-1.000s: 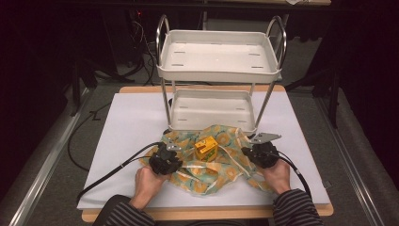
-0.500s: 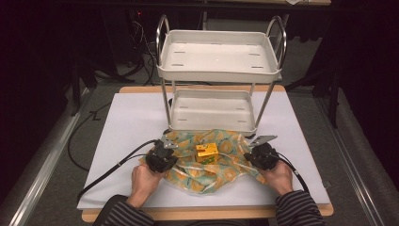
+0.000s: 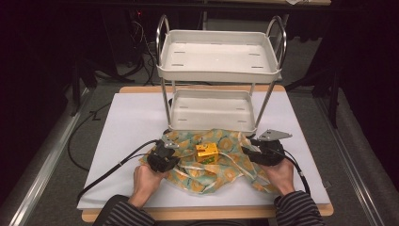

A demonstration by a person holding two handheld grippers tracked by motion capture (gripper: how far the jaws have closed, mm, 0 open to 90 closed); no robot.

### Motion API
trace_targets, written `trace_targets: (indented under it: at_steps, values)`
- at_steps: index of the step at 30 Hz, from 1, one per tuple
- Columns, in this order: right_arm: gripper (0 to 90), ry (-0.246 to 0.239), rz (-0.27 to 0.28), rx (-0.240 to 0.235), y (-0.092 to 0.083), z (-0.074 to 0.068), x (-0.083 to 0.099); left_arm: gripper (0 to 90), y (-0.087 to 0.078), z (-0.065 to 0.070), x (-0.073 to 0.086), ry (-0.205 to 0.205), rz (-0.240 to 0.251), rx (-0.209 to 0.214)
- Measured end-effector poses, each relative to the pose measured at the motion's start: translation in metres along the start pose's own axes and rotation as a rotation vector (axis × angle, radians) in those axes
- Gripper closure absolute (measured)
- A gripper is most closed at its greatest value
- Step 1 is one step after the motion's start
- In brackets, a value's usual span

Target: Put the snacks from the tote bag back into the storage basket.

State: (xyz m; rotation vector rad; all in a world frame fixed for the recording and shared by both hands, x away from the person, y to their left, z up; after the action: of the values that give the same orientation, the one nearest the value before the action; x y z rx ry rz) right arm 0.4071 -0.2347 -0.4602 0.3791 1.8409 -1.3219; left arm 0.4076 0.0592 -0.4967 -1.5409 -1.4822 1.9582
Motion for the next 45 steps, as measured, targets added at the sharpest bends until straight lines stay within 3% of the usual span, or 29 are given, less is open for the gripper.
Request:
trace_targets:
  at_steps: [3,8,11,13,14,15,17,24,26,28,39,41,45]
  values:
    - [41.5,0.01,0.006,-0.007,0.006,0.001,-0.008,88.5,0.0,-0.001,0.0,0.001,-0.001,0.0]
    - [43.1,0.01,-0.042,-0.009,0.025,0.001,-0.01,88.5,0.0,-0.001,0.0,0.004,0.004,-0.004]
    - [54.5,0.011,-0.072,-0.025,0.033,0.003,-0.007,88.4,0.001,-0.001,0.0,0.002,0.007,-0.005]
    - [68.1,-0.008,-0.103,-0.039,0.036,0.002,-0.004,88.4,0.0,-0.001,0.0,0.003,0.008,-0.006]
    - [81.3,-0.03,-0.13,-0.053,0.038,-0.002,0.0,88.4,0.0,-0.001,-0.001,0.003,0.01,-0.007]
    - [81.3,-0.03,-0.13,-0.053,0.038,-0.002,0.0,88.4,0.0,-0.001,-0.001,-0.001,0.014,-0.007]
    - [89.8,-0.039,-0.147,-0.063,0.038,-0.003,0.001,88.4,-0.001,-0.002,-0.001,0.003,0.016,-0.01]
    - [90.0,-0.034,-0.202,-0.034,0.038,0.008,0.01,88.6,-0.002,-0.001,-0.001,0.009,0.016,0.005]
    - [90.0,-0.066,-0.228,0.023,0.042,0.013,0.015,89.1,0.0,-0.004,0.003,0.025,-0.017,-0.035]
    - [90.0,-0.072,-0.24,0.034,0.044,0.014,0.018,89.1,-0.001,-0.006,0.003,0.019,-0.015,-0.036]
    - [90.0,-0.065,-0.238,0.04,0.045,0.014,0.022,89.1,-0.008,-0.003,0.005,0.03,-0.008,-0.029]
    - [90.0,-0.063,-0.241,0.04,0.045,0.015,0.022,89.5,-0.007,-0.004,0.009,0.015,-0.01,-0.007]
    - [90.0,-0.072,-0.246,0.043,0.046,0.015,0.023,89.6,-0.009,-0.005,0.011,0.01,-0.008,-0.005]
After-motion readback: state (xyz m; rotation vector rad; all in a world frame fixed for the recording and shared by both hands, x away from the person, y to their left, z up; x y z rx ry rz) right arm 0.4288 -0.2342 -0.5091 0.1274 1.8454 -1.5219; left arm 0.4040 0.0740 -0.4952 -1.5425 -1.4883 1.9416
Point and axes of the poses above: each handheld gripper's, and its own axes: y roughly forward along the jaws, x roughly out of its underside, z roughly to its right, the point moved 7 cm from there along y, roughly forward along the jaws, and after that the axes turned 11 degrees about y, right-handed, at the moved point
